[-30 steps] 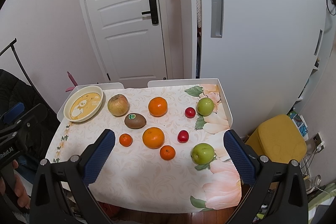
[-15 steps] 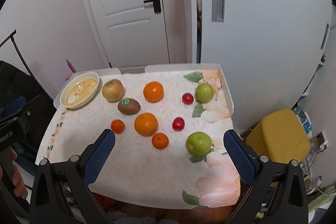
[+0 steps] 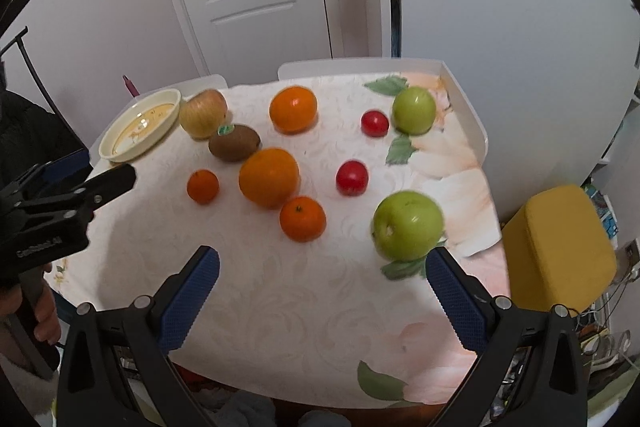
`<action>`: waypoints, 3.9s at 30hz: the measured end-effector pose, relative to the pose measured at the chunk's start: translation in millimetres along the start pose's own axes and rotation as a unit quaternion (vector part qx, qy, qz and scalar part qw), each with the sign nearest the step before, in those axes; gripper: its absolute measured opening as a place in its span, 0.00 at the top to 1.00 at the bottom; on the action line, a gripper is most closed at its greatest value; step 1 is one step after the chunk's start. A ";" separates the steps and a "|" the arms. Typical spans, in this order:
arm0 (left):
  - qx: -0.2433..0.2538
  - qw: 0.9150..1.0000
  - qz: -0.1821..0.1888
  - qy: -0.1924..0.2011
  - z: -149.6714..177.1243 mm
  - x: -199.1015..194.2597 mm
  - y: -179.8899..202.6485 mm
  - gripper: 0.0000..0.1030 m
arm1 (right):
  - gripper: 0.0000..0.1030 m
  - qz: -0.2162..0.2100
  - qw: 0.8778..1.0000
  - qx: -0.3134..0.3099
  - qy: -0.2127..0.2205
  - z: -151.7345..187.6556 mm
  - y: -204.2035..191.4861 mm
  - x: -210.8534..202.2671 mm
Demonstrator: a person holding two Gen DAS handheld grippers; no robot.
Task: Organize fruits
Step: 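Grasp a small tangerine with the left tool while the right tool grasps another small tangerine, then carry both tangerines to the duck plate and release the left tool's tangerine onto it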
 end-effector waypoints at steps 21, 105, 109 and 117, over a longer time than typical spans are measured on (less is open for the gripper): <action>0.068 0.993 0.081 -0.053 16.7 83.2 29.2 0.41 | 0.24 0.022 0.999 0.013 -0.022 5.7 -8.7 72.4; -0.041 0.997 -0.023 -0.061 -88.2 180.1 -235.3 0.60 | 0.65 -0.037 0.997 -0.061 -0.013 -190.5 -192.8 194.4; -0.028 0.997 -0.022 -0.069 -86.1 203.0 -230.2 0.60 | 0.65 -0.030 0.998 -0.049 -0.019 -193.1 -186.1 206.3; -0.025 0.997 -0.016 -0.076 -84.6 222.7 -231.9 0.60 | 0.65 -0.017 0.999 -0.029 -0.024 -190.6 -177.9 210.3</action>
Point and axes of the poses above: each gripper's, at about its wrist camera, not at the fingertips, and x roughly the way its jaws point, y to its right, z to its underside, the point moved 5 cm from there along x, roughly the way its jaws point, and after that the axes turned 12 degrees about -z, right-handed, at the moved point
